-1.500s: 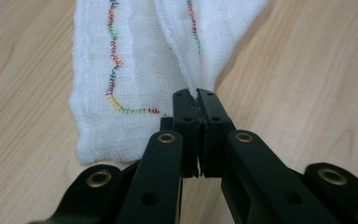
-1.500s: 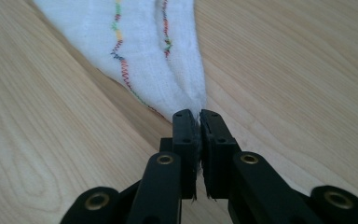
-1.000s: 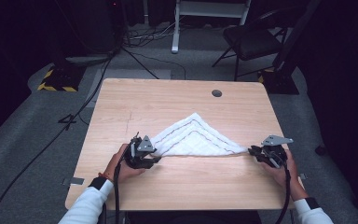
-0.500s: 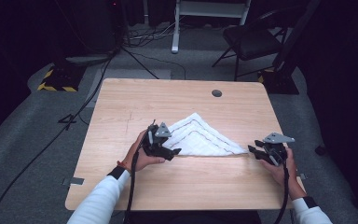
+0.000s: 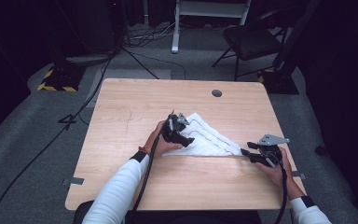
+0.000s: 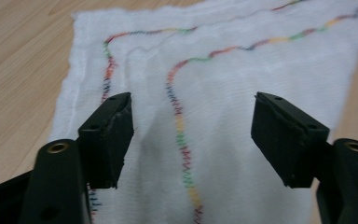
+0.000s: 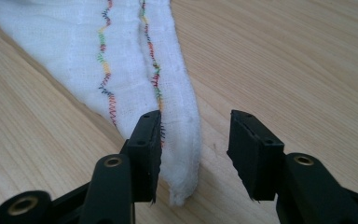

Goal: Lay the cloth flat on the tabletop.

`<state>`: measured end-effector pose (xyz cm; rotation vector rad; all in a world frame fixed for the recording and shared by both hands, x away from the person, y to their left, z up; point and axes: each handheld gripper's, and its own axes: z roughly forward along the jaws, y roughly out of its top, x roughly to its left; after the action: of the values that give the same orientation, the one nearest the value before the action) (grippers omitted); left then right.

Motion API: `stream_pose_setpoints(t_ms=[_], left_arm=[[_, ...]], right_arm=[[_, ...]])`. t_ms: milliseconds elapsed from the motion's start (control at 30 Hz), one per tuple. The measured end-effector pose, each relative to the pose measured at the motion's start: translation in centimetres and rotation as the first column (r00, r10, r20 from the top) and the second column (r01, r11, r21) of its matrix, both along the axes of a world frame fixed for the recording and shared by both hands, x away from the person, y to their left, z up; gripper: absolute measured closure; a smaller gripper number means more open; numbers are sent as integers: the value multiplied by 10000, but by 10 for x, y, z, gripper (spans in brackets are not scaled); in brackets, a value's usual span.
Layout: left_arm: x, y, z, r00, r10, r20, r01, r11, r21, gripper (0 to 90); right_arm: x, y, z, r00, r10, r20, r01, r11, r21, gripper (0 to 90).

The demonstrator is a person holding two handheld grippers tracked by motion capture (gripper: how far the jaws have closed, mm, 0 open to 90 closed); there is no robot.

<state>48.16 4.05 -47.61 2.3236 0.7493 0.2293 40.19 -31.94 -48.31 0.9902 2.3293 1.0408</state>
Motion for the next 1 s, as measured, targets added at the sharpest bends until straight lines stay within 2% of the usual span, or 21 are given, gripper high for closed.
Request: stream_pose_setpoints(t_ms=[33, 100, 200, 367, 400, 433, 500, 600, 633, 667, 700, 833, 900, 967, 1000], left_arm=[[3, 0, -2, 9997, -19, -226, 17, 9999, -102, 401], [6, 0, -6, 9992, 61, -384, -59, 10000, 63, 465], [7, 4, -8, 9977, -193, -649, 193, 9998, -8, 596], [6, 9, -7, 9979, -445, -480, 437, 9989, -175, 781], [6, 9, -7, 9979, -445, -480, 437, 9989, -175, 794], [3, 9, -3, 9978, -638, -205, 637, 9980, -53, 805], [-3, 10, 4, 9963, -853, 46, 853, 9964, -12, 812], [-14, 12, 13, 9922, -1187, 384, 1187, 9929, 12, 815], [-14, 12, 13, 9922, -1187, 384, 1187, 9929, 12, 813], [-21, 13, 18, 9891, -1372, 538, 1379, 9904, -94, 809], [-24, 13, 19, 9884, -1399, 592, 1403, 9901, -31, 802], [-40, 11, 28, 9775, -1815, 1075, 1810, 9834, 150, 809], [-46, 9, 32, 9728, -2005, 1158, 2007, 9796, 106, 796], [-53, 6, 33, 9638, -2340, 1276, 2329, 9722, 240, 831], [-53, 6, 33, 9638, -2340, 1276, 2329, 9722, 240, 835]], right_arm=[[0, 0, -1, 10000, 24, -56, -24, 10000, 5, 537], [0, 1, -2, 9997, 132, -185, -131, 9999, 54, 530], [0, 1, -3, 9996, 215, -179, -215, 9998, 7, 525], [0, -1, -2, 9998, 151, -95, -152, 9999, -80, 515], [0, -1, -2, 9998, 151, -95, -152, 9999, -80, 515], [0, -3, -2, 10000, 84, 5, -84, 9998, -169, 514], [0, -5, -1, 9999, -61, 112, 63, 9999, -146, 514], [1, -10, 1, 9994, -289, 184, 286, 9995, 147, 508], [1, -12, 1, 9993, -322, 186, 318, 9992, 234, 507], [2, -13, 2, 9991, -380, 180, 376, 9991, 208, 505], [2, -13, 1, 9989, -444, 175, 440, 9988, 211, 504], [3, -12, 1, 9985, -532, 129, 532, 9986, 47, 504], [3, -11, 0, 9987, -505, 113, 505, 9987, -34, 505], [3, -9, 0, 9987, -504, 103, 505, 9987, -100, 506], [3, -9, 0, 9988, -484, 105, 486, 9987, -121, 507]])
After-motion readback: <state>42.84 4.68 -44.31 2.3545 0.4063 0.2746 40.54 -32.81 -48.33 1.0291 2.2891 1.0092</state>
